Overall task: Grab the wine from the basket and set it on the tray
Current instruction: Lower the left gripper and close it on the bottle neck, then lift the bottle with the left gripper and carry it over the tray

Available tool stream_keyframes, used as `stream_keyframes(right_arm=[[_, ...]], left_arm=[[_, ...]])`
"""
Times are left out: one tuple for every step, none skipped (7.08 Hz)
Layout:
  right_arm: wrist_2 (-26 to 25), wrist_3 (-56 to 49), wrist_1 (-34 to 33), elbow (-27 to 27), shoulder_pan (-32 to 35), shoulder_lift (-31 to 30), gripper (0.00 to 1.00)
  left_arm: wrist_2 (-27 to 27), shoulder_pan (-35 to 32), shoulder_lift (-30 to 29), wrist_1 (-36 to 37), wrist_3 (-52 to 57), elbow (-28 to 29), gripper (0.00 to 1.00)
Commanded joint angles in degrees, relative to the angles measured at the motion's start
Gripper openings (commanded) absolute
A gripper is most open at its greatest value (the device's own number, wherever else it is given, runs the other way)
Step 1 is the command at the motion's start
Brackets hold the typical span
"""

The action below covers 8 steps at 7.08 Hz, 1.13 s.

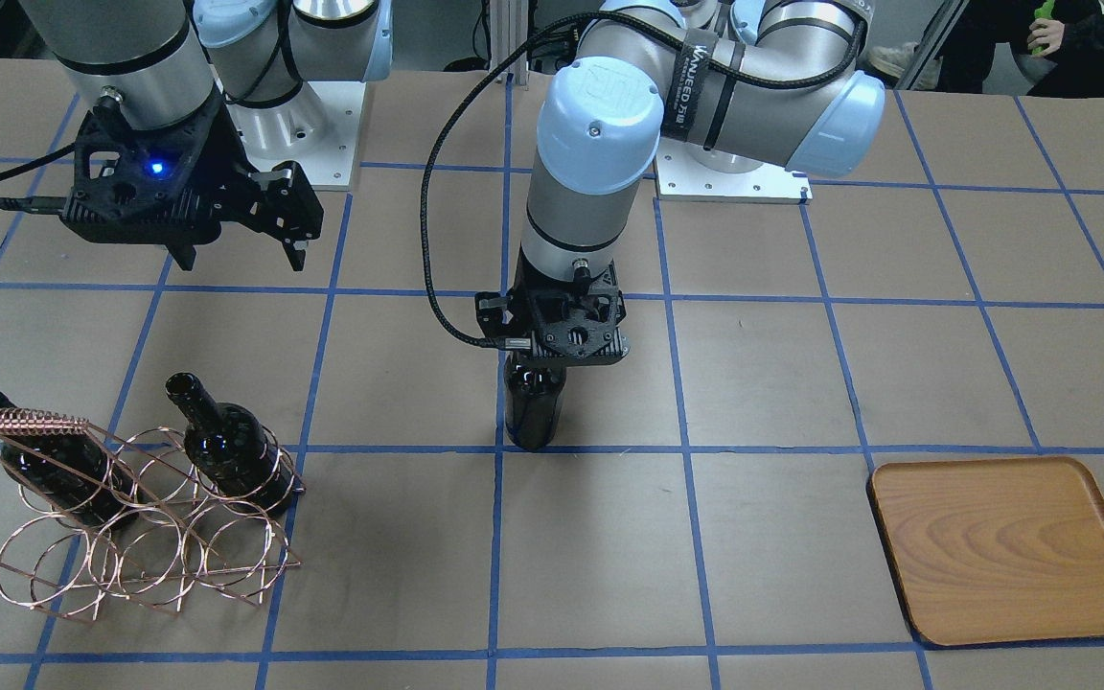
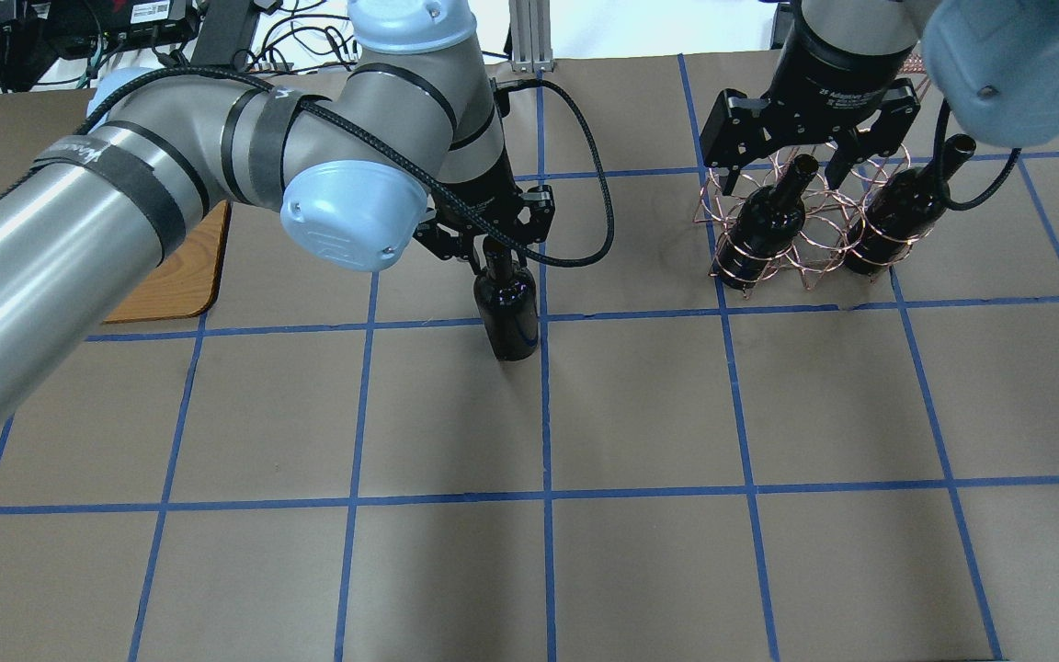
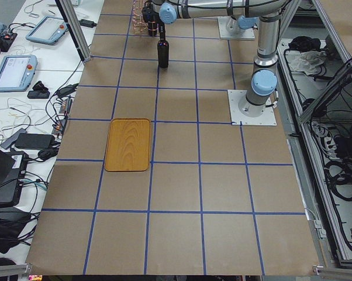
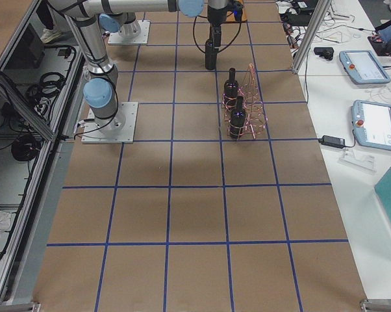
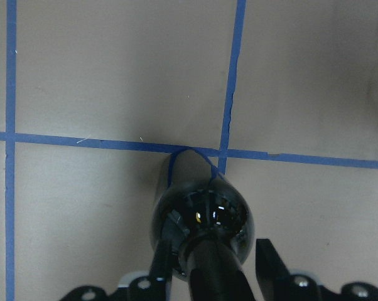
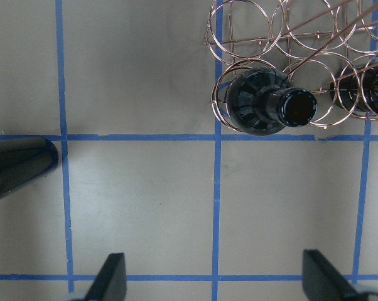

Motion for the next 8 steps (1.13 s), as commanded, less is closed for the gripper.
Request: stream_keyframes(right_arm=[[-0.04, 0.00, 0.03, 0.09, 0.00, -0.01, 1.00], [-0.04, 0.00, 0.03, 0.09, 0.00, -0.01, 1.00], [-0.12, -0.09, 0.03, 0.09, 0.00, -0.01, 1.00], [-0.04, 0.00, 0.03, 0.17, 0.00, -0.01, 1.00], [-0.04, 0.00, 0.03, 0.26, 0.00, -0.18, 1.00], [0.05, 0.00, 0.03, 0.44, 0.00, -0.27, 1.00], [0.40, 0.09, 0.03, 0.44, 0.17, -0.27, 1.00], [0.06, -0.09, 0.03, 0.44, 0.18, -0.27, 1.00]], left_arm=[[0.09, 0.06, 0.13, 0.37, 0.23, 0.01, 0.41], [0.09, 0.06, 0.13, 0.37, 0.23, -0.08, 0.40], [0.27, 0.06, 0.05, 0.37, -0.03, -0.52, 0.37], [0.27, 0.06, 0.48, 0.20, 0.05, -0.08, 0.25], [0.18, 1.97, 1.97, -0.50, 0.40, 0.09, 0.15], [-0.25, 4.69, 2.85, -3.12, 0.75, 0.70, 0.09], [-0.43, 5.15, 3.03, -3.32, 0.84, 1.23, 0.08], [-0.17, 6.29, 3.12, -4.01, 3.72, 2.54, 0.08]])
